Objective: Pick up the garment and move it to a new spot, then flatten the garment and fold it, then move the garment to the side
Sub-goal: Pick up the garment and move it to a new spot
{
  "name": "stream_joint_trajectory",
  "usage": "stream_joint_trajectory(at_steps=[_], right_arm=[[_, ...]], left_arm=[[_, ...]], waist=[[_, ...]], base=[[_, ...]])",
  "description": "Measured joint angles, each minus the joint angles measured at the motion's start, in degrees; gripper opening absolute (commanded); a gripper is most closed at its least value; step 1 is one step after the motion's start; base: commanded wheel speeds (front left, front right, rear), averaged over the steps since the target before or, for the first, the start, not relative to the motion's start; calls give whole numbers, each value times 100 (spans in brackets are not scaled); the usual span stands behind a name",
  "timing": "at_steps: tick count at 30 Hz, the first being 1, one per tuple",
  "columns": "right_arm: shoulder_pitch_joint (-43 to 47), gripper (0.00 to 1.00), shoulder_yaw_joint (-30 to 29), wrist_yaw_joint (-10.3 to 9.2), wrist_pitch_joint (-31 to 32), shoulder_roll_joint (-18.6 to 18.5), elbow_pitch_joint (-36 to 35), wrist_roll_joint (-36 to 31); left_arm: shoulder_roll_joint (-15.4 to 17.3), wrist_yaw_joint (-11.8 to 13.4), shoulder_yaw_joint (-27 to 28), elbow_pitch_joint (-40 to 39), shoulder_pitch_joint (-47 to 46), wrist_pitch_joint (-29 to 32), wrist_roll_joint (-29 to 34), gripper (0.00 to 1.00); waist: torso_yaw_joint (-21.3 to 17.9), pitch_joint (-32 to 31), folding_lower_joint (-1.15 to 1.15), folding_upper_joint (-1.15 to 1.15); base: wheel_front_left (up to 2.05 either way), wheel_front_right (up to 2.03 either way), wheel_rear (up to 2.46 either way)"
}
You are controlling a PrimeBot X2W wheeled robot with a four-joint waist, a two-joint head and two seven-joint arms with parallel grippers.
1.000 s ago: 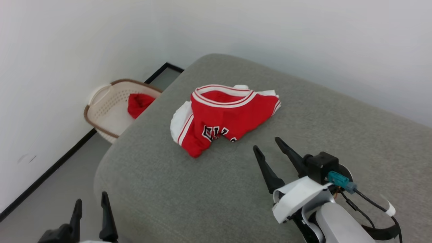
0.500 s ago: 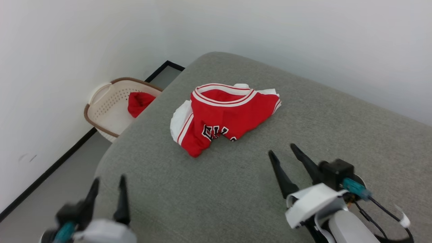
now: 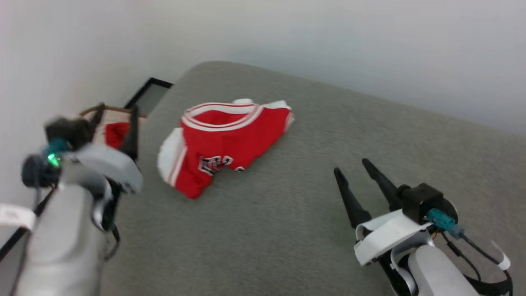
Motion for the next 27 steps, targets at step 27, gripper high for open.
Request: stream_joint_trajectory(at_steps=[27], right_arm=[[-748,100,112,0,0,-32,-519,-76]], left_arm=[[1969,-9,-1720,1907,-1454,4303,-3716,100]], waist=[[-2285,1949,0,0]], base=[[0,0,0]])
